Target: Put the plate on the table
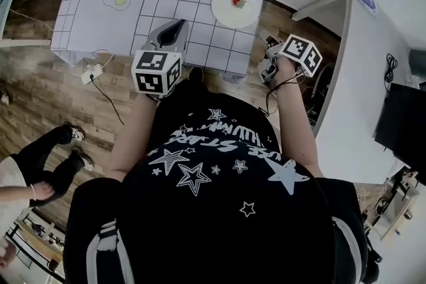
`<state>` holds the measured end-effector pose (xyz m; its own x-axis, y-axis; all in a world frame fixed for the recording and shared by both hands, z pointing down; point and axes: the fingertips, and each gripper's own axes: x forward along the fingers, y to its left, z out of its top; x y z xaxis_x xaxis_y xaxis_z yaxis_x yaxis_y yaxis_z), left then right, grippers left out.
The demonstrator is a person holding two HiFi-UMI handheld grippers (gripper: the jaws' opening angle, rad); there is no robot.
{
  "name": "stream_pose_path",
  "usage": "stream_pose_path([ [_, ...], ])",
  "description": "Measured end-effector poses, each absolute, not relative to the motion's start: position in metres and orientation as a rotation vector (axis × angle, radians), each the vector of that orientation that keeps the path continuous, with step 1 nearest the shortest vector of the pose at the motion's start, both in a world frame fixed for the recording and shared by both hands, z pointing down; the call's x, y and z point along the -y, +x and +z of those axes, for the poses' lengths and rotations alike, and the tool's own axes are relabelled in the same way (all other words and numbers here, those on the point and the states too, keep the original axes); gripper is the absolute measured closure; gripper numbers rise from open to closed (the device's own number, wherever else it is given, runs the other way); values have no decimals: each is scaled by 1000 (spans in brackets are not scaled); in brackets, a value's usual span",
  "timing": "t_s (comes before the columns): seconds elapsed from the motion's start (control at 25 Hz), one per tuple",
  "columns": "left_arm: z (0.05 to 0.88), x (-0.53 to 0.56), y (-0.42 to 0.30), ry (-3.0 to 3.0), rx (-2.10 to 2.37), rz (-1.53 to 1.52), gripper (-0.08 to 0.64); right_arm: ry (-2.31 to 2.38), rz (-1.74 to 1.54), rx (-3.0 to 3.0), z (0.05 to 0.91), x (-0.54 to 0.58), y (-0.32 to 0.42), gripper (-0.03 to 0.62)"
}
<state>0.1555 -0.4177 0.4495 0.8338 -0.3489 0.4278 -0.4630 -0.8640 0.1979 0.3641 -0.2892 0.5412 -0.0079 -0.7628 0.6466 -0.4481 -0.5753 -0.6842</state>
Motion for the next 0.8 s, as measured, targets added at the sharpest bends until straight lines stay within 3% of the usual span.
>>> stream_pose_path([
  [0.44,447,331,146,2709,666,535,551,-1887,-1559,-1416,522,224,349,492],
  [0.8,438,250,118,2697,734,489,551,-1761,-1395,-1667,471,182,314,549],
])
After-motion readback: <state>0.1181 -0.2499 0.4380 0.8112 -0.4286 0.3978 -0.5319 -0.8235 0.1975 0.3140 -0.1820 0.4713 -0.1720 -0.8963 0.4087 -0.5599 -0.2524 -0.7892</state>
